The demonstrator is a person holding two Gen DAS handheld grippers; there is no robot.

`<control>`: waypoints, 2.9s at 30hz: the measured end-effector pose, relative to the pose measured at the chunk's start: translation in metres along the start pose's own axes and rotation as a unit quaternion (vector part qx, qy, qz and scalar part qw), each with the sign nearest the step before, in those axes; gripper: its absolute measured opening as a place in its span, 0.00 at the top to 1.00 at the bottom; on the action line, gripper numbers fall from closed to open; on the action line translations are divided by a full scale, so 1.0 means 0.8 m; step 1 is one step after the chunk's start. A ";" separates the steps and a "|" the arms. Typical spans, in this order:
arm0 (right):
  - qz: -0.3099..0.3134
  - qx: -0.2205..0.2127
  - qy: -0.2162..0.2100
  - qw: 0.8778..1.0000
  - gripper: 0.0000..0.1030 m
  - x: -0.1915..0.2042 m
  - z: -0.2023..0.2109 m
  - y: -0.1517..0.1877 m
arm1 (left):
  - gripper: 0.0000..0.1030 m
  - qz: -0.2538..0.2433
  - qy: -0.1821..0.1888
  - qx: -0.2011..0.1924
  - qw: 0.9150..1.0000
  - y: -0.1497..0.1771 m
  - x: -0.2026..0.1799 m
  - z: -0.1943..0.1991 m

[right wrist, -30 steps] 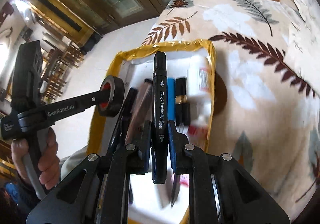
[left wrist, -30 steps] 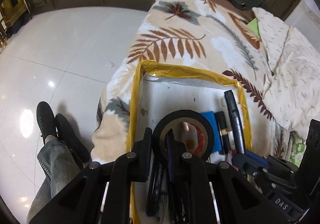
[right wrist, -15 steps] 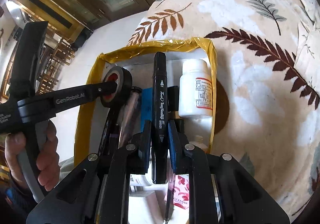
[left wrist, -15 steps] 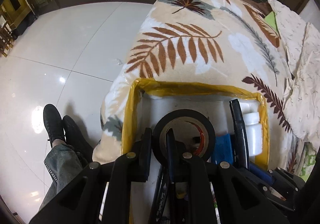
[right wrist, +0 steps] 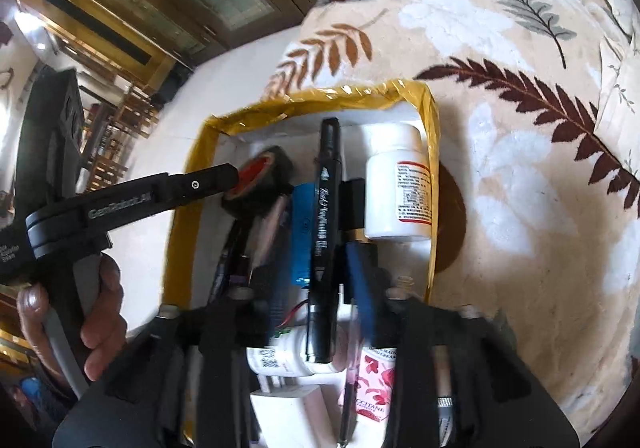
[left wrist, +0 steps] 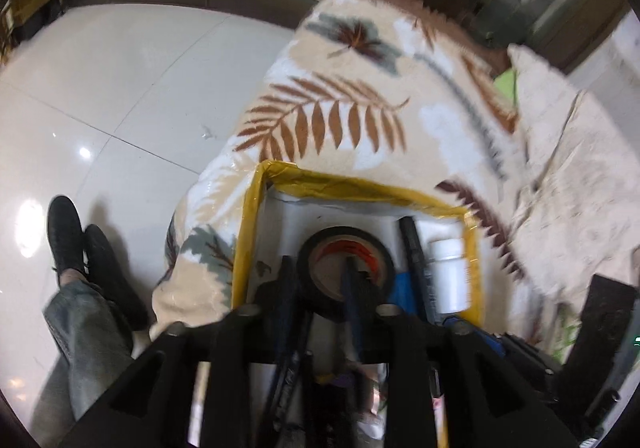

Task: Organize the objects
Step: 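Carry the tape roll and marker into the tray and open both tools, then grasp the black pen with the right tool while the left grasps the silver tube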

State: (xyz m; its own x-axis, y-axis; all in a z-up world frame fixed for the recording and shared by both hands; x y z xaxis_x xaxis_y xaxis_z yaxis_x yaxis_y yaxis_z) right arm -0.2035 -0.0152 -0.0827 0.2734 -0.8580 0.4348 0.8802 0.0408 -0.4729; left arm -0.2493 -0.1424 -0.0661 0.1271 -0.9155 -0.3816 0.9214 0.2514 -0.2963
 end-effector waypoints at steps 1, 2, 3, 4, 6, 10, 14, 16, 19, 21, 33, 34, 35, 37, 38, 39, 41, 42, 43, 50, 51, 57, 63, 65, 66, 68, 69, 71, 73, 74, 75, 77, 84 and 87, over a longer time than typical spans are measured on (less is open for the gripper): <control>0.001 -0.006 0.000 1.000 0.54 0.001 0.006 -0.001 | 0.51 0.007 0.004 -0.009 1.000 0.002 0.000 0.008; 0.002 -0.012 -0.001 1.000 0.55 0.002 0.012 -0.001 | 0.41 0.012 0.009 -0.021 1.000 0.005 -0.001 0.020; 0.004 -0.017 -0.005 1.000 0.55 0.004 0.020 0.000 | 0.37 0.015 0.017 -0.034 0.999 0.012 -0.004 0.033; 0.004 -0.022 -0.007 1.000 0.55 0.004 0.030 0.003 | 0.37 0.018 0.024 -0.039 0.999 0.018 -0.008 0.041; 0.000 -0.035 -0.009 0.999 0.55 0.003 0.054 0.012 | 0.36 0.019 0.051 -0.031 0.998 0.045 -0.023 0.053; -0.014 -0.059 -0.002 0.998 0.55 -0.015 0.108 0.050 | 0.36 0.007 0.096 -0.008 0.995 0.117 -0.055 0.054; -0.049 -0.040 0.011 0.998 0.54 -0.051 0.130 0.117 | 0.36 0.017 0.125 -0.002 0.992 0.185 -0.065 0.032; -0.055 -0.028 0.013 0.998 0.54 -0.058 0.130 0.143 | 0.37 -0.009 0.100 -0.006 0.995 0.201 -0.066 0.027; -0.046 -0.009 0.010 0.999 0.55 -0.056 0.130 0.179 | 0.36 -0.028 0.107 -0.066 0.992 0.192 -0.073 0.053; -0.027 0.004 0.020 0.999 0.55 -0.049 0.126 0.195 | 0.36 -0.030 0.102 -0.081 0.991 0.190 -0.072 0.057; 0.073 0.052 0.114 0.990 0.75 -0.030 0.112 0.227 | 0.36 -0.031 0.086 -0.051 0.994 0.199 -0.066 0.041; 0.074 0.055 0.131 0.987 0.78 -0.035 0.113 0.225 | 0.36 -0.031 0.086 -0.050 0.995 0.199 -0.067 0.040; 0.077 0.056 0.144 0.985 0.78 -0.039 0.114 0.224 | 0.36 -0.030 0.087 -0.050 0.995 0.200 -0.066 0.040; 0.067 0.052 0.119 0.989 0.78 -0.042 0.117 0.223 | 0.36 -0.031 0.087 -0.050 0.995 0.200 -0.066 0.040; 0.068 0.050 0.101 0.991 0.78 -0.037 0.117 0.222 | 0.36 -0.030 0.086 -0.049 0.995 0.200 -0.066 0.039; 0.077 0.048 0.091 0.992 0.78 -0.028 0.115 0.221 | 0.36 -0.030 0.086 -0.048 0.995 0.201 -0.066 0.039; 0.100 0.057 0.119 0.986 0.78 -0.021 0.107 0.221 | 0.36 -0.031 0.085 -0.047 0.995 0.201 -0.066 0.039; 0.106 0.065 0.138 0.983 0.78 -0.024 0.100 0.221 | 0.36 -0.032 0.086 -0.047 0.995 0.202 -0.065 0.040; 0.103 0.069 0.144 0.982 0.78 -0.027 0.095 0.222 | 0.36 -0.033 0.086 -0.047 0.995 0.202 -0.065 0.040; 0.064 0.050 0.201 0.976 0.90 -0.069 0.113 0.204 | 0.36 -0.067 0.113 -0.020 0.991 0.222 -0.091 0.048; 0.052 0.050 0.201 0.977 0.90 -0.079 0.118 0.205 | 0.36 -0.072 0.131 -0.003 0.989 0.229 -0.101 0.049; -0.006 0.032 0.170 0.985 0.90 -0.107 0.132 0.216 | 0.36 -0.120 0.132 0.097 0.979 0.296 -0.139 0.026; -0.011 0.023 0.160 0.987 0.89 -0.105 0.134 0.217 | 0.37 -0.130 0.108 0.146 0.975 0.312 -0.150 -0.007; -0.020 0.018 0.149 0.988 0.89 -0.105 0.135 0.217 | 0.36 -0.122 0.113 0.155 0.974 0.312 -0.150 -0.010; -0.022 0.018 0.145 0.989 0.89 -0.106 0.129 0.212 | 0.36 -0.126 0.107 0.149 0.975 0.311 -0.150 -0.010; -0.030 0.011 0.133 0.991 0.89 -0.108 0.129 0.212 | 0.37 -0.137 0.079 0.145 0.977 0.316 -0.147 -0.016; -0.035 0.009 0.128 0.991 0.89 -0.109 0.129 0.213 | 0.37 -0.151 0.065 0.138 0.977 0.319 -0.150 -0.015; -0.036 0.007 0.125 0.991 0.89 -0.108 0.130 0.213 | 0.37 -0.173 0.033 0.125 0.976 0.323 -0.150 -0.014; -0.037 0.004 0.122 0.992 0.89 -0.109 0.130 0.213 | 0.39 -0.176 0.012 0.120 0.977 0.321 -0.145 -0.014; -0.039 0.003 0.120 0.992 0.89 -0.109 0.131 0.214 | 0.40 -0.166 0.010 0.122 0.978 0.319 -0.142 -0.014; -0.043 0.001 0.116 0.992 0.89 -0.111 0.132 0.214 | 0.40 -0.155 0.011 0.126 0.980 0.317 -0.138 -0.015; -0.051 -0.004 0.112 0.992 0.89 -0.113 0.138 0.219 | 0.40 -0.149 -0.004 0.133 0.980 0.315 -0.140 -0.019; -0.073 -0.014 0.097 0.992 0.89 -0.122 0.148 0.225 | 0.48 -0.208 -0.090 0.118 0.967 0.309 -0.168 -0.053; -0.080 -0.017 0.088 0.993 0.89 -0.125 0.148 0.227 | 0.61 -0.207 -0.101 0.121 0.966 0.305 -0.158 -0.066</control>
State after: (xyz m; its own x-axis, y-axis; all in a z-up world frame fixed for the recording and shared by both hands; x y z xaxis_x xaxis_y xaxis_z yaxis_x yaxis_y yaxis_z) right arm -0.0247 0.1390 -0.1213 0.0560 -0.9284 0.3674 0.8926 -0.1184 -0.4351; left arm -0.0600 0.0516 -0.1365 -0.2240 -0.9706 -0.0876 0.9643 -0.2077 -0.1643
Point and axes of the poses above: each gripper's, at about its wrist camera, not at the fingertips, and z roughly against the way its jaws point, x to its left, y to its underside, the point moved 8 cm from there along -z, roughly the way its jaws point, and after that the axes turned 12 degrees about z, right-handed, at the moved point
